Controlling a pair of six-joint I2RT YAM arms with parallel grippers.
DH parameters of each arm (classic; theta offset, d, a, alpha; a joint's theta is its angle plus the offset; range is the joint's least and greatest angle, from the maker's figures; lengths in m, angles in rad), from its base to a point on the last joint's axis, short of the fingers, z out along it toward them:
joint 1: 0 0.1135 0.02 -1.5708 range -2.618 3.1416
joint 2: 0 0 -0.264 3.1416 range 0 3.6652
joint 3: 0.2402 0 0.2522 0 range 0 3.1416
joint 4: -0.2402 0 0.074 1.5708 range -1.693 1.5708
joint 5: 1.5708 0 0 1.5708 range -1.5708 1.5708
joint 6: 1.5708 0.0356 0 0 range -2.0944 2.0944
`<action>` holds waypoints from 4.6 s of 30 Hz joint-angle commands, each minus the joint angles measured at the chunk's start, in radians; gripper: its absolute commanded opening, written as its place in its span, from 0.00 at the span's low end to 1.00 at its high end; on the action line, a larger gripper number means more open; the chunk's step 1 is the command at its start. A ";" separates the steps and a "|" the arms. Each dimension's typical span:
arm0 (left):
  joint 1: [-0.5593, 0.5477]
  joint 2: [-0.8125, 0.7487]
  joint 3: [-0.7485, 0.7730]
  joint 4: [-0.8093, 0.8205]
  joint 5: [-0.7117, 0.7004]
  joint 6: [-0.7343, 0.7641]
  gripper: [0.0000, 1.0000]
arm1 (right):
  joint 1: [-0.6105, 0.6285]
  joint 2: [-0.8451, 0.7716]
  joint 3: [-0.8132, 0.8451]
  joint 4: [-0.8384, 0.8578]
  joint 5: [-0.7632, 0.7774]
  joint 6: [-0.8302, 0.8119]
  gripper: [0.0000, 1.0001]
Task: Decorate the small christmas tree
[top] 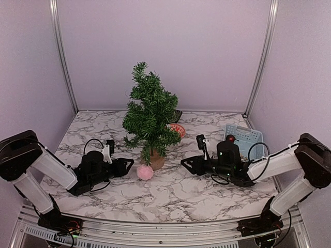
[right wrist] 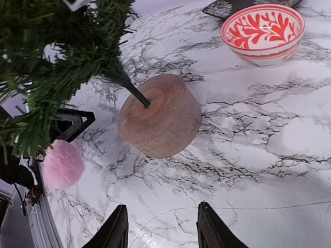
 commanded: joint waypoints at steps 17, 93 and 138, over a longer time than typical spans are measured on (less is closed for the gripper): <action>0.006 0.268 0.075 0.302 0.139 -0.097 0.26 | -0.054 0.439 0.350 0.162 -0.152 0.017 0.35; 0.191 0.403 0.129 0.386 0.253 -0.078 0.25 | -0.093 0.576 0.450 0.191 -0.146 0.030 0.31; 0.187 0.261 -0.059 0.472 0.137 -0.106 0.25 | -0.104 0.675 0.594 0.111 -0.068 0.022 0.33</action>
